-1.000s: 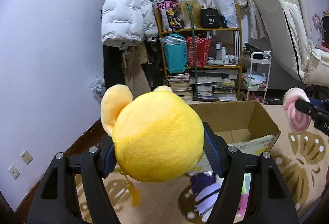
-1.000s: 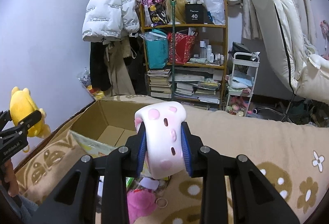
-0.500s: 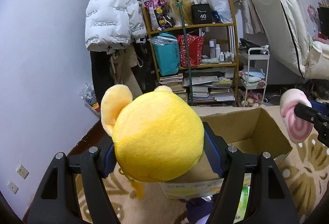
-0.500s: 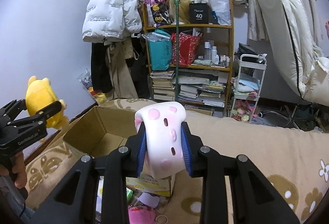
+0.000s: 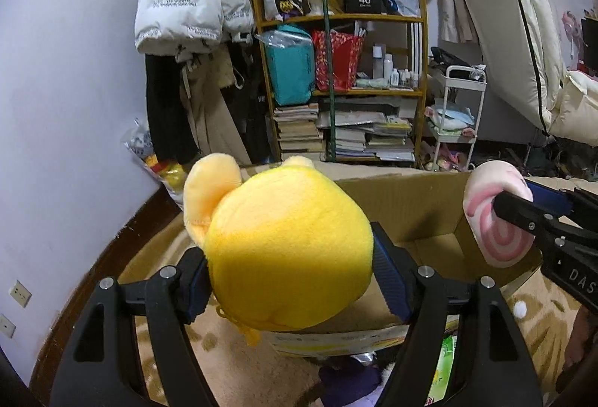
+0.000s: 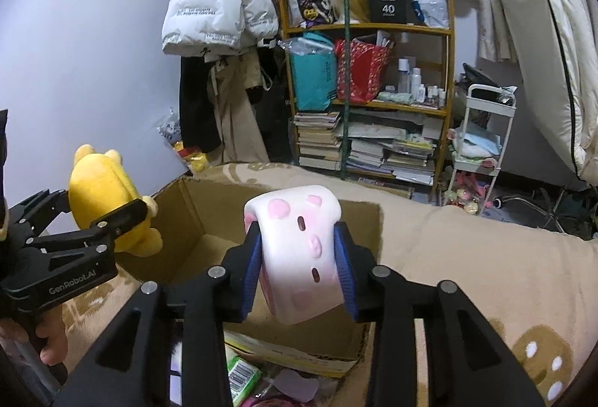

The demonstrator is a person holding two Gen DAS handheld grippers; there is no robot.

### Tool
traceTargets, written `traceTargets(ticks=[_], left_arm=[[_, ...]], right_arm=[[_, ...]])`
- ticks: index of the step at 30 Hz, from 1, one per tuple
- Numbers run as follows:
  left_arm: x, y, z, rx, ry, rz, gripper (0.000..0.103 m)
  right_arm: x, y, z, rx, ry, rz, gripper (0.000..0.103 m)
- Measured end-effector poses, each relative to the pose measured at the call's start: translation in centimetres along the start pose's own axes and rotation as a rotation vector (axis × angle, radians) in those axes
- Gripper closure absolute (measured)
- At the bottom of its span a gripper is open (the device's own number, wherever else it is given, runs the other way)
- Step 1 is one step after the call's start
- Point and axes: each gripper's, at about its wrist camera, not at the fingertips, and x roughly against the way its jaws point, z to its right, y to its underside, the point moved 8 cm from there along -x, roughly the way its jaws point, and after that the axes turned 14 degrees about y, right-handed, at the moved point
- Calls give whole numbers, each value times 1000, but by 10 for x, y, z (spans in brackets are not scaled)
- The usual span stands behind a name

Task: Organize soft objects
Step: 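Carry both plushes over the cardboard box and open both tools to drop them, then withdraw both tools from the box back toward the toy pile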

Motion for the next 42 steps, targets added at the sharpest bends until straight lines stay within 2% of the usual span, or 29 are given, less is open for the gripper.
traceTargets(ticks=[6,11,13,18,22,27,33,42], left_arm=[[-8,7,2,-21,-4,-36,23],[-3,6,3,-18,5,-17,9],[-1,8,4,-18,4,-18,8],[0,13,2,-36,-27,-40,8],[8,16,0,-54,-53,-43,5],[25,18,-2,-46,-58,-36,3],[49,23,-7,-18,-63,-40,3],[87,41,-9,26,-71,-62,3]], right_arm=[[-7,6,7,-29,17,-20,58],[-7,7,12,-73,-5,-33,54],[-3,4,14,-79,5,-12,44],[6,2,15,-83,11,-2,34],[19,2,13,-74,15,7,15],[35,3,13,-87,27,18,1],[53,9,15,-64,46,16,0],[81,22,24,-111,22,-9,0]])
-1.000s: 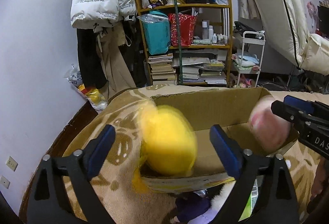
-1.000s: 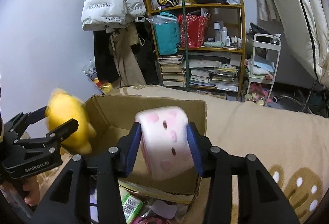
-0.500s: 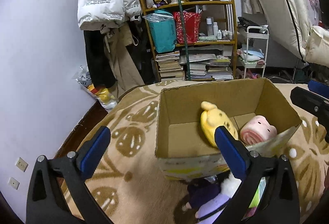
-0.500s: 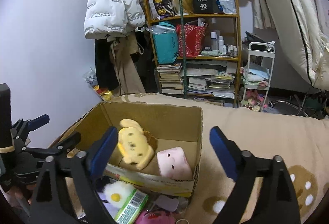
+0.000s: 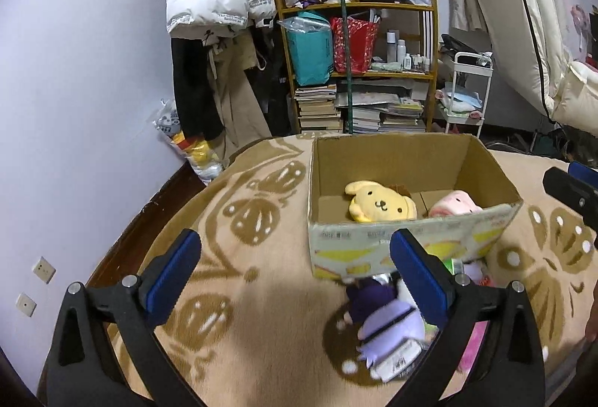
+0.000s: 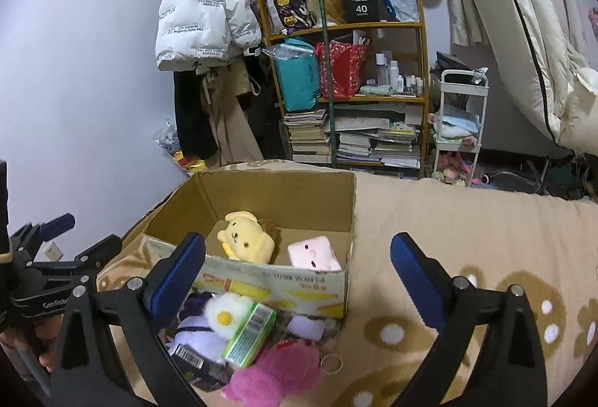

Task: Organize soft objects
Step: 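Withdraw both tools from the box back toward the toy pile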

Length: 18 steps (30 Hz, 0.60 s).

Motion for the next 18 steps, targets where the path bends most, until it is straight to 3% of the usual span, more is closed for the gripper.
traceTargets(ticks=[18], left_arm=[[48,38,10,11,14,-42,3]], right_arm=[[39,35,2,16,10,-45,0]])
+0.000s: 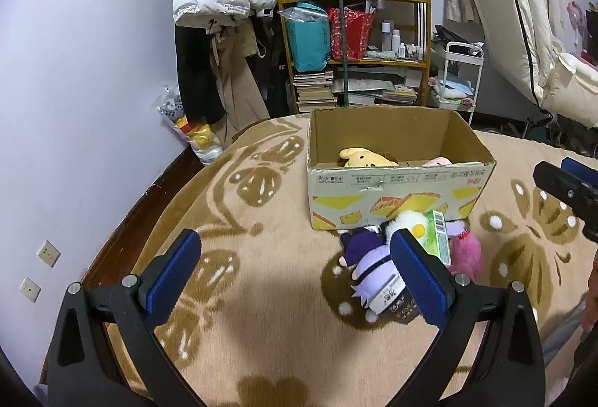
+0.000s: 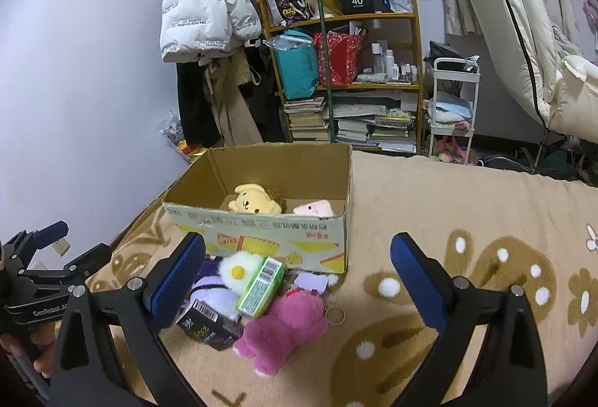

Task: Organize soft objects
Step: 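Withdraw both tools from the box back toward the toy pile, then grasp the black-and-white box with the left tool while the right tool grasps the pink bear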

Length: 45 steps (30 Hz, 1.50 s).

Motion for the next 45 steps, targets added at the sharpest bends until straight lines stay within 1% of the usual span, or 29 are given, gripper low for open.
traceTargets(ticks=[7,13,24,31,36,45], left_arm=[[-10,4,4,-10,5,-17,3],[-23,7,8,-16,19,-35,3],[-50,21,18,5,59,-109,3],[-63,27,22,9,76,-146,3],[-73,33,28,13,96,-183,3],[-92,47,45,-18,109,-248,3]], right_arm=[[-11,10,-8,47,21,-32,0],[-28,16,-7,34,23,-82,0],[-63,32,-3,33,51,-203,0],[-83,45,-2,32,51,-281,0],[-91,52,-4,35,55,-313,0],[-104,62,-5,45,73,-370,0]])
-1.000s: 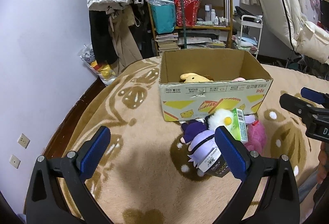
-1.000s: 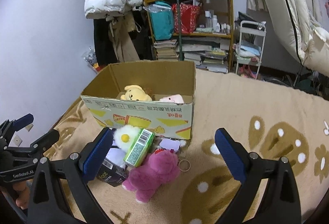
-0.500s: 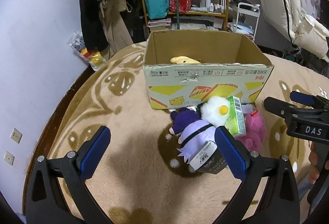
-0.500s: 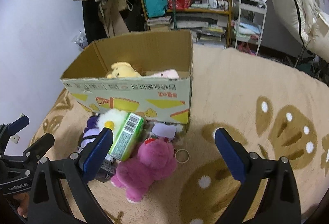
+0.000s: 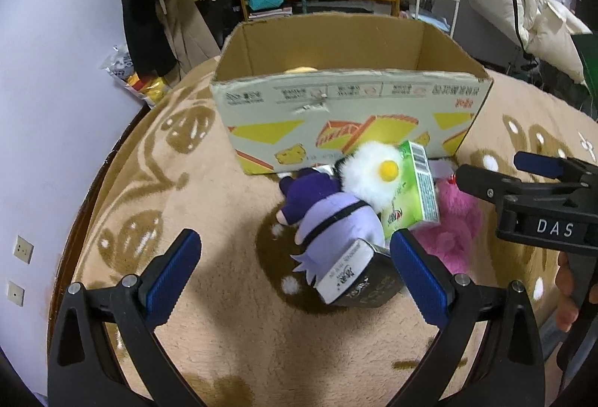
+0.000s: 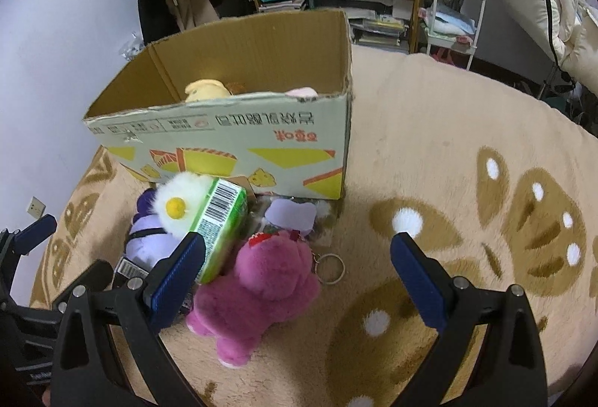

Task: Organize soft objects
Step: 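Grasp the black-and-white box with the left tool while the right tool grasps the pink bear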

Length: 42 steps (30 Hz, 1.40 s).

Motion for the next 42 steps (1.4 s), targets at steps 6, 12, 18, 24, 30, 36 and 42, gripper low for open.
traceTargets(ticks=[6,12,18,24,30,36,42], left_arm=[[-11,4,3,7,17,-32,3],[-23,9,7,27,54,-75,3],[-32,16,11,51,84,-118,3],[-40,20,14,50,90,-147,3],[-46,23,17,44,94,-170,3],[-51,28,22,50,115,-187,3],[-55,31,23,48,124,-200,12]], right_arm=[[-9,3,0,-5,10,-28,0],[-17,7,-3,17,22,-56,0],[-23,11,-8,36,27,-81,0],[-30,14,-9,48,34,-105,0],[-34,16,-9,52,35,-123,0],[-36,18,-11,57,39,-135,0],[-40,20,-14,69,39,-149,0]])
